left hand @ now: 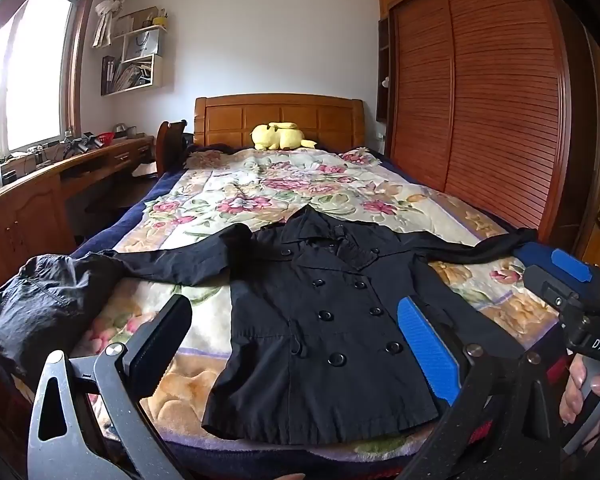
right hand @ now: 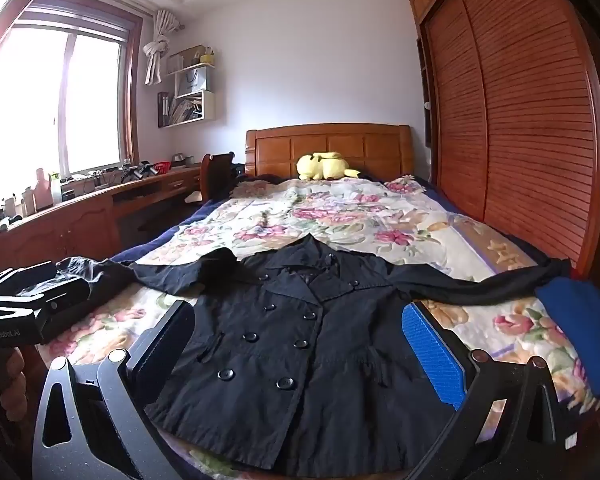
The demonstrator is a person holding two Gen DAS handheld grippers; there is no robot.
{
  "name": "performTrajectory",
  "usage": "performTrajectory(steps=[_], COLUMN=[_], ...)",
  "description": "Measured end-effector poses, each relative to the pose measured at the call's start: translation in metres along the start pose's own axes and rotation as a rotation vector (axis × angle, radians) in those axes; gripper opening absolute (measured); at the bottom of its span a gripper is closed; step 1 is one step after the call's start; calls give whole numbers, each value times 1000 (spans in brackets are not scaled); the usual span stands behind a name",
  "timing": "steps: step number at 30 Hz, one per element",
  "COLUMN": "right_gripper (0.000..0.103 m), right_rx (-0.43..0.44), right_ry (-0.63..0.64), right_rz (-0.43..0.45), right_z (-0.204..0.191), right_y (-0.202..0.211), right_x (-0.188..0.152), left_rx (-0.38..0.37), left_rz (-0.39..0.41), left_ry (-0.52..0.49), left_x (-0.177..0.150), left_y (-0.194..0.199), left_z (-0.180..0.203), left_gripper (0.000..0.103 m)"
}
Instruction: Fold large clothes
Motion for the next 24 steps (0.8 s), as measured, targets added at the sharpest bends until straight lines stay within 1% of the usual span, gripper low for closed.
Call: performTrajectory(steps=[7, 8, 15, 24], right_gripper=[103, 103, 103, 103], right_rx=[7, 7, 3, 6], right_ry=[-12, -14, -15, -15], right_rz=[-11, -11, -3, -6], right_z=[3, 3, 2, 1], right_y=[-1, -1, 0, -1], right_x=[2, 3, 1, 0], left_rx=[4, 9, 7, 8], left_rz=[15, 1, 1, 3], left_ry=[-8, -9, -10, -3], left_x=[3, -4, -7, -4], left_y=[3, 0, -1, 0], left_z=[-4, 2, 3, 1], left_gripper=[103, 103, 103, 103])
Point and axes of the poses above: each gripper's, at about its wrist camera, not at the fingertips, and y roughly against the way its jaws point, z to its right, x to its top, the point moved 6 cm from there along -y, roughly the way its jaws point, and after that the axes turned 10 degrees about -y, right-handed, at the moved point
